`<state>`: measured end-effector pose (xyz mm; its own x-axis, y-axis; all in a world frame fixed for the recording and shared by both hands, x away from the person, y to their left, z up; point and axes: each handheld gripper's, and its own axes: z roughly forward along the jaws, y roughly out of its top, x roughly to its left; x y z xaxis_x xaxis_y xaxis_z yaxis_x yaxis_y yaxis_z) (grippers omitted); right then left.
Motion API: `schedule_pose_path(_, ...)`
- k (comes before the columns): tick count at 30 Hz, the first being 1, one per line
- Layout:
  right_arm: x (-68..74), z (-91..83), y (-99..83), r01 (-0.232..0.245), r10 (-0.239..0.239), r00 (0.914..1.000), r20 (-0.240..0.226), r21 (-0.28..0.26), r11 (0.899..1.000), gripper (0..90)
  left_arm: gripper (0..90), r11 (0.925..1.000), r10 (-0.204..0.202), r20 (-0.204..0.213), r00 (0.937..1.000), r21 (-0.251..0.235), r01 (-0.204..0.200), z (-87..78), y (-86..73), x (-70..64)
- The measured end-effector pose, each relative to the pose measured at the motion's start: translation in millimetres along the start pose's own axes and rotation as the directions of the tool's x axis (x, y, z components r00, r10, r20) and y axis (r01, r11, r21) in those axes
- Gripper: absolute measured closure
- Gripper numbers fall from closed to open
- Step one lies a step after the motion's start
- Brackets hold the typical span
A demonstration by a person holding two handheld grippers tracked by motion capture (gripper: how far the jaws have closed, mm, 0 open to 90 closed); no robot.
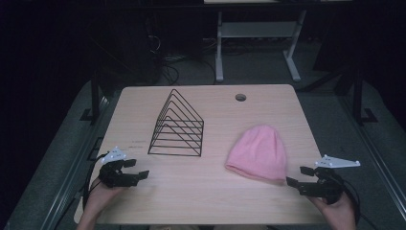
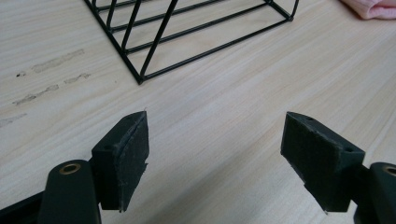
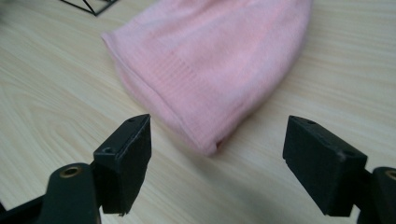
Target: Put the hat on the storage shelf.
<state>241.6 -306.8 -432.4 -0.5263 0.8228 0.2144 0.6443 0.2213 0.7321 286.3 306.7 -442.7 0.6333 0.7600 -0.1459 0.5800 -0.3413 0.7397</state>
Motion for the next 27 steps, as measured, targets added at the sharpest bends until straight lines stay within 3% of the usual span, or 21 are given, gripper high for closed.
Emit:
schedule_pose_path(12,-9.3,6.2,37.3,0.025,-0.023,0.9987,-0.046,0.028,0.999,22.6,23.6,0.9997,0.020,0.009,0.9998,0.010,-0.020,0.3,-0.7,0.7)
schedule_pose_path(27,-17.5,24.2,81.2,0.057,-0.049,0.9944,-0.094,0.083,0.995,22.5,23.6,0.9999,0.013,0.002,0.9999,0.001,-0.013,-2.1,-2.9,0.0)
